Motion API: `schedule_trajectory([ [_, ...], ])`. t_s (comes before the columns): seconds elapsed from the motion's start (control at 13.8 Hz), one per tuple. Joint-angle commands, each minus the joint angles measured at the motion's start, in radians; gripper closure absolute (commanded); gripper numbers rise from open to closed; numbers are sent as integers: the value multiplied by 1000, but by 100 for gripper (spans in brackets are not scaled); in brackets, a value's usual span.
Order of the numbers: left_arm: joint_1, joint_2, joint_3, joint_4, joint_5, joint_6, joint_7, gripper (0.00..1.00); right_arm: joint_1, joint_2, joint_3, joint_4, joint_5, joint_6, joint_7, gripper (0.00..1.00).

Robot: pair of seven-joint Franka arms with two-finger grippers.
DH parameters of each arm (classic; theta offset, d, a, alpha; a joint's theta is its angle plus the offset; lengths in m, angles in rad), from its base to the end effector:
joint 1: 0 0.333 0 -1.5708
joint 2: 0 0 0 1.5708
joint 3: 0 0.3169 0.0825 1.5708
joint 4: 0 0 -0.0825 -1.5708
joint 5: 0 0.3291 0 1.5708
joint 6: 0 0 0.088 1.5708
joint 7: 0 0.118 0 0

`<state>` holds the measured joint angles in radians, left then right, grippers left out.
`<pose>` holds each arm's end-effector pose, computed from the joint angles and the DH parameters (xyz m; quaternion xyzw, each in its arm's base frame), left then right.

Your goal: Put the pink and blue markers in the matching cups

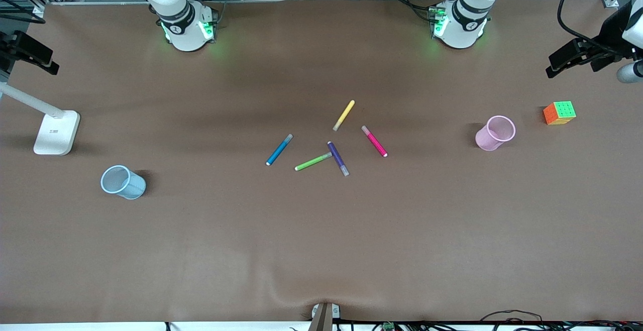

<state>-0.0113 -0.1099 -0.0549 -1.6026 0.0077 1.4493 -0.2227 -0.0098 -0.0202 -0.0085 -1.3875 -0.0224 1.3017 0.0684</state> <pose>0.4507 -0.0306 0.6432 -0.9966 -0.0788 0.0206 0.0099 0.4617 -0.0116 0.6753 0.9983 -0.0459 -0.0325 0.0116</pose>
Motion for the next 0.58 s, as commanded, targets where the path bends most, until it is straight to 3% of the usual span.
schedule_trajectory([
  [0.0,-1,10,0,27,1,-39,-7,0,-15,0,7,-11,-1,10,-19,0],
  [0.51,5,16,0,30,3,-40,2,0,-12,19,10,-27,1,21,-18,0],
])
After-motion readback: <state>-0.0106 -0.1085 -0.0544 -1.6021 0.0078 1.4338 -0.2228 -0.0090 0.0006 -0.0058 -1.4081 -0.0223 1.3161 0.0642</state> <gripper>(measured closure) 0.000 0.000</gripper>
